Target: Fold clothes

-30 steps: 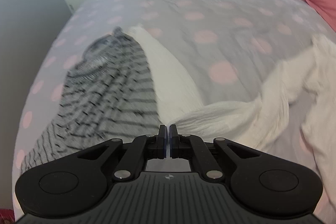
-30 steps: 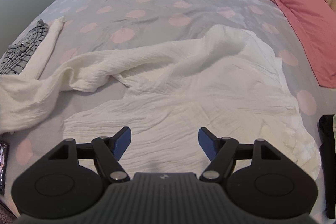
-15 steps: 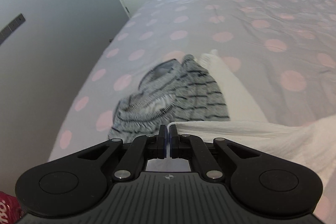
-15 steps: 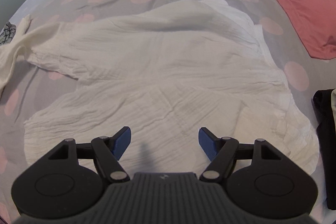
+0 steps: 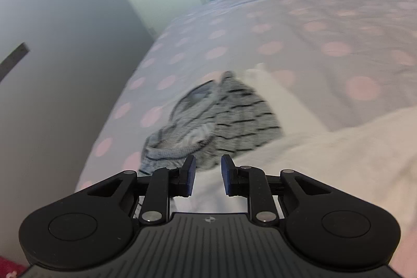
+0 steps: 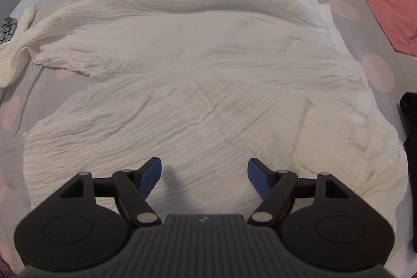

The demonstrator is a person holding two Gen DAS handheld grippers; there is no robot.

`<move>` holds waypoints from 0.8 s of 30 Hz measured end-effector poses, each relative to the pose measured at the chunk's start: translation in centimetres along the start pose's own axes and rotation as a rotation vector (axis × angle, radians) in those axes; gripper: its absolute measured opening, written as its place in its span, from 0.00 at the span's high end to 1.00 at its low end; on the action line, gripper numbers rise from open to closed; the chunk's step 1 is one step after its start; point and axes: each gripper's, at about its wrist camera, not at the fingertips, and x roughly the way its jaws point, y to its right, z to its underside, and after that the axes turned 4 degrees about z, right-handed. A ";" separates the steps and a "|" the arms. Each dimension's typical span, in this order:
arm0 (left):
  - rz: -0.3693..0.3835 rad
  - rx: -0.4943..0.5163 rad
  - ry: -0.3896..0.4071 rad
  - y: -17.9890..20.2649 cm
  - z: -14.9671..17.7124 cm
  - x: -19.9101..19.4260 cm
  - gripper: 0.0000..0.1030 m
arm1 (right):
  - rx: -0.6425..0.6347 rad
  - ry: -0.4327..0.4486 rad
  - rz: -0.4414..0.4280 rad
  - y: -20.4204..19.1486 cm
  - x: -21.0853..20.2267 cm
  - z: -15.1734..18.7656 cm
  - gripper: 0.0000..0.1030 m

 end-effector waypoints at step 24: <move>0.071 0.309 -0.072 3.5 10.7 -5.1 0.97 | -0.026 0.043 -0.012 1.1 -2.2 2.4 0.24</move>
